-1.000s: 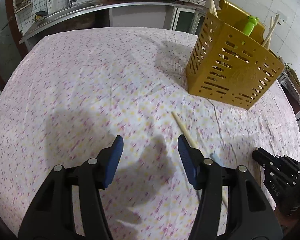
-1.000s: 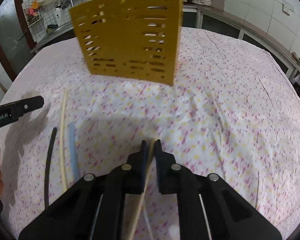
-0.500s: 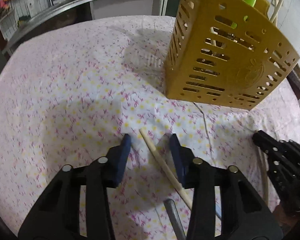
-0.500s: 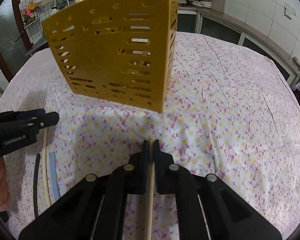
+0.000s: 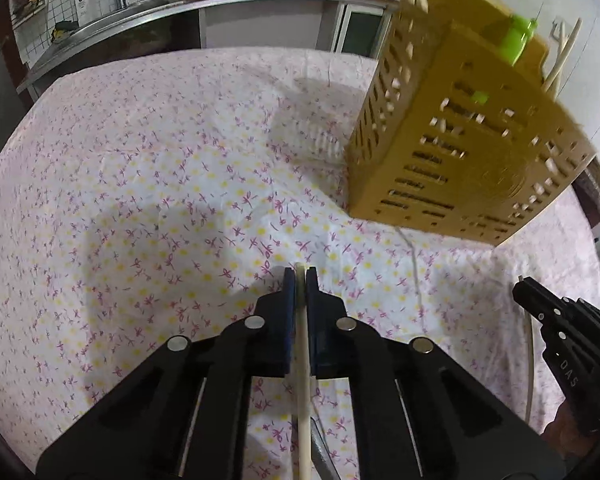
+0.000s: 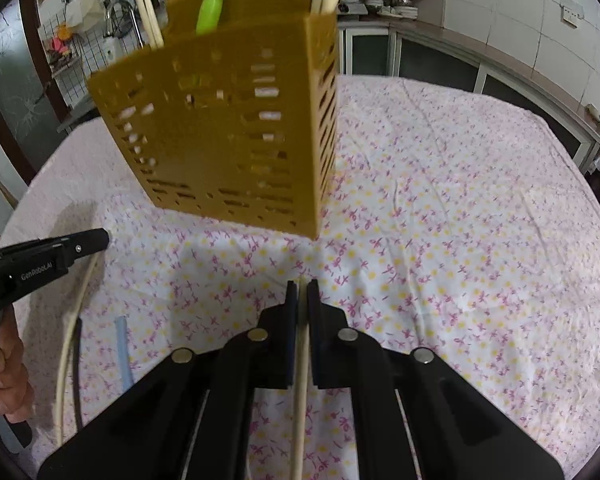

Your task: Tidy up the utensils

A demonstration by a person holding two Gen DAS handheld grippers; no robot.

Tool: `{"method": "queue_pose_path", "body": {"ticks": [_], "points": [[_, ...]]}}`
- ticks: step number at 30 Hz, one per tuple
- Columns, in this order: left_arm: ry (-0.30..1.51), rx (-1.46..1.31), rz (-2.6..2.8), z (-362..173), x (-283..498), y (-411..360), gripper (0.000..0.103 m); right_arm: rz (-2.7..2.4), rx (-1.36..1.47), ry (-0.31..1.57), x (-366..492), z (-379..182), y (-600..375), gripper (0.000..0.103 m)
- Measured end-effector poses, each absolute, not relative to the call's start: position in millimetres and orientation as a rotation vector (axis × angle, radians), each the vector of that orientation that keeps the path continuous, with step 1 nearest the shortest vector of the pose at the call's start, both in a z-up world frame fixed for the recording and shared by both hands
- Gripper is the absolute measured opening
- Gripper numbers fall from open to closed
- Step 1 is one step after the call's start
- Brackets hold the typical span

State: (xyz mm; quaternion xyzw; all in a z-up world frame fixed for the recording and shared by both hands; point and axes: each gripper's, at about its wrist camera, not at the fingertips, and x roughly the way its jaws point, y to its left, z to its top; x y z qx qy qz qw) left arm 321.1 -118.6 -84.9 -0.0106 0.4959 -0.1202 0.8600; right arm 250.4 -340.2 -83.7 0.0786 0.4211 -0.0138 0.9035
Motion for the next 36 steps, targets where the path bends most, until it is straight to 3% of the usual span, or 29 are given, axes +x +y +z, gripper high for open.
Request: {"method": "queue_pose_path", "body": {"ticks": [14,21,23,25,36], "points": [[0.878,-0.045,-0.315,-16,281,-105,0.0,-0.013,0.209,0.69,211,-13,-354,0.005],[0.994,0.014,-0.299,-52,296,-115,0.0,-0.024,0.209,0.681,202,-11,-360,0.005],[1.011,0.032,-0.29,-64,297,-118,0.007,-0.029,0.216,0.692,203,-15,-362,0.006],[1.023,0.04,-0.285,-74,300,-120,0.027,-0.032,0.22,0.699,204,-19,-365,0.006],[1.03,0.135,-0.269,-101,313,-131,0.027,-0.027,0.231,0.719,220,-32,-368,0.006]]}}
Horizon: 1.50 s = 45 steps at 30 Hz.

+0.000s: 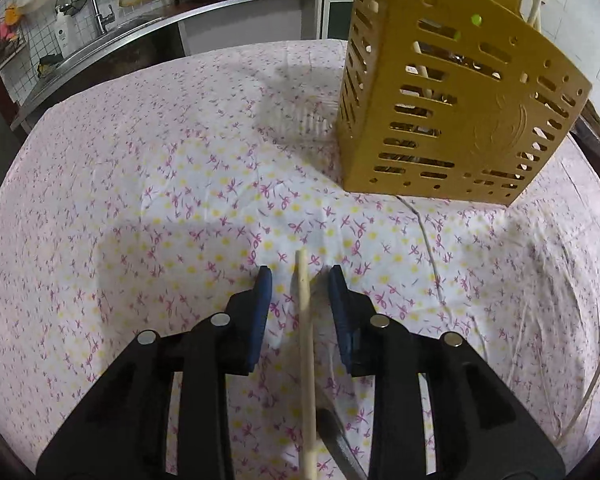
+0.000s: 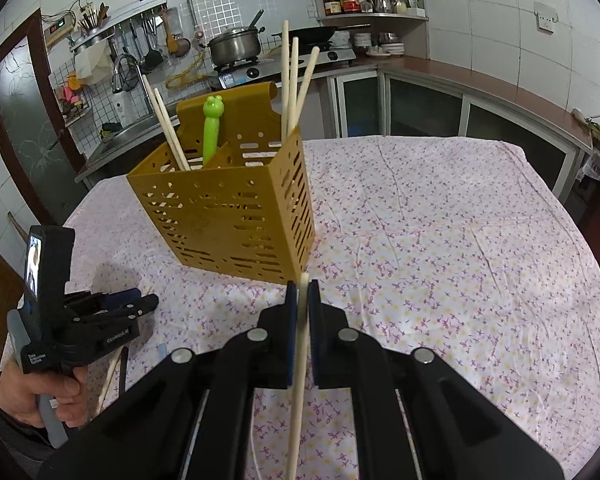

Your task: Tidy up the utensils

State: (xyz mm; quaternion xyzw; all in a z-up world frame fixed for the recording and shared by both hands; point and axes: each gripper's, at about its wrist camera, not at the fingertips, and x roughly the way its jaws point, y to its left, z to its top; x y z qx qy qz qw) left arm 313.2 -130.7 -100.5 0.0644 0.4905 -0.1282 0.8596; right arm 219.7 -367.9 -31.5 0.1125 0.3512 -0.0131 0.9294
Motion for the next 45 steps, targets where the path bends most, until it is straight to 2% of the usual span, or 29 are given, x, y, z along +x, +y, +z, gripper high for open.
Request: {"method": "queue_pose_path", "body": {"ticks": [3,4,6,14,28,31,32,38,45], "points": [[1.022,0.128,-0.251,-101,316,-128,0.014,-0.025,0.233,0.72,220,-33,-367,0.006],[1.02,0.119,-0.249,-100,316,-126,0.005,-0.025,0.234,0.719,220,-32,-366,0.006],[1.024,0.095,-0.26,-99,316,-118,0.004,-0.026,0.233,0.718,219,-32,-366,0.006],[0.97,0.037,-0.271,-82,302,-92,0.004,-0.036,0.231,0.702,211,-23,-369,0.006],[0.738,-0.003,-0.31,21,256,-82,0.004,-0.035,0.194,0.613,184,20,-363,0.006],[0.747,0.001,-0.309,21,255,-80,0.004,-0.047,0.193,0.653,191,9,-366,0.006],[0.751,-0.005,-0.307,19,255,-79,0.004,-0.051,0.195,0.683,196,1,-368,0.01],[0.767,-0.018,-0.299,8,258,-73,0.004,-0.048,0.207,0.816,221,-50,-371,0.01],[0.765,-0.03,-0.311,5,269,-73,0.004,-0.053,0.202,0.89,246,-83,-369,0.01]]}}
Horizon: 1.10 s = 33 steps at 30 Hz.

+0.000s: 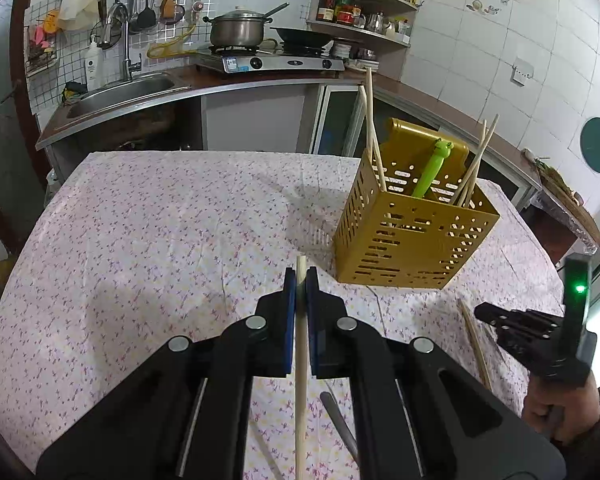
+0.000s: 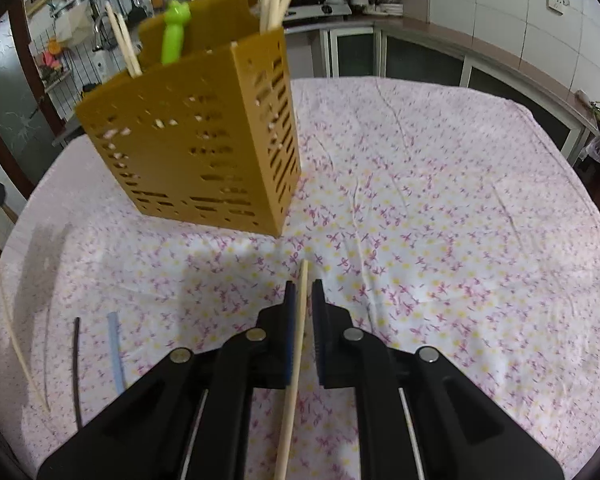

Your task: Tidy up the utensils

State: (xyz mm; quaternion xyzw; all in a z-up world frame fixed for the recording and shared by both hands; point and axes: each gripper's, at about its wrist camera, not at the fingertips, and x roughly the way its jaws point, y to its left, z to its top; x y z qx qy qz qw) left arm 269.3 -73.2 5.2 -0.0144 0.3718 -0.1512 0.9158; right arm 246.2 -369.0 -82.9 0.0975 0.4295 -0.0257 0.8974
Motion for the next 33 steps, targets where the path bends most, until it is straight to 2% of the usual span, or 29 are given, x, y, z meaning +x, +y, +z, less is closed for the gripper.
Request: {"method": "queue_pose_path", "body": {"ticks": [2,8,11,14,17,33], "points": [[0.766,-0.035,-0.318,5,272,-73,0.004,-0.054,0.194,0.904,253,-89,-369,0.016],[0.771,-0.036,-0.343,3,275,-76,0.004,-0.076,0.153,0.935,264,-102,-363,0.017],[0.772,-0.04,-0.348,4,276,-77,0.004,-0.087,0.109,0.938,268,-103,-355,0.015],[0.776,-0.047,-0.351,3,276,-76,0.004,-0.073,0.125,0.94,267,-101,-357,0.006],[0.77,-0.047,-0.351,5,274,-75,0.004,-0.068,0.157,0.928,262,-95,-361,0.005],[0.681,-0.043,-0.357,43,230,-69,0.004,-0.015,0.248,0.496,154,34,-372,0.006]]}}
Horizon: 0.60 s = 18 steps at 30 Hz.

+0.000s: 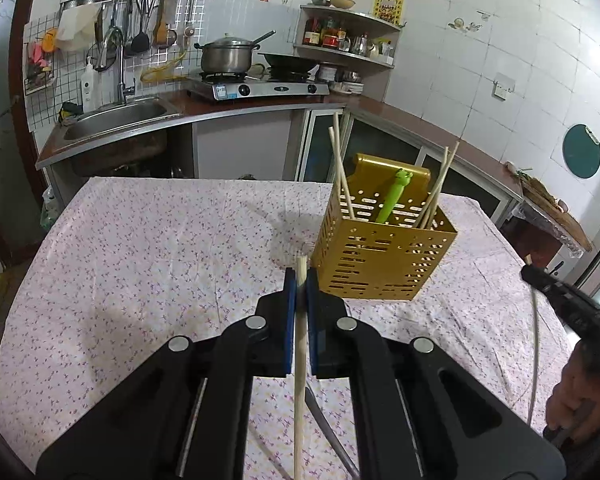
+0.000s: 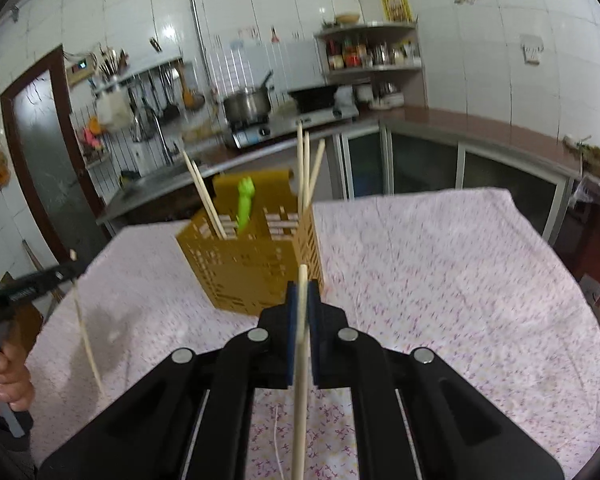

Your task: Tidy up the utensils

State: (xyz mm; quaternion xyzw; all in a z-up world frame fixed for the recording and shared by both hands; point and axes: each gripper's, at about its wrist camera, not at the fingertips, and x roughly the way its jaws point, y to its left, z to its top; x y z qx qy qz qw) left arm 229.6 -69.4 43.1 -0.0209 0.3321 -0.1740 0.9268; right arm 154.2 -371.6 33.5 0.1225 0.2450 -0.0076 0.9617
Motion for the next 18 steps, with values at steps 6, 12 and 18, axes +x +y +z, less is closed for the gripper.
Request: {"method": "queue_pose_path", "body": {"ticks": [6,12,18], "points": [[0.665,-0.039,-0.36,53,217,-72,0.004,-0.029,0.233,0.451,138,47,-375,0.006],[0.655,-0.039,-0.358,61,208,-72,0.004,-0.033,0.234,0.421,124,58,-376,0.006],[0.64,-0.039,-0.354,68,200,-71,0.004,-0.03,0.23,0.398,111,67,-375,0.006]]}}
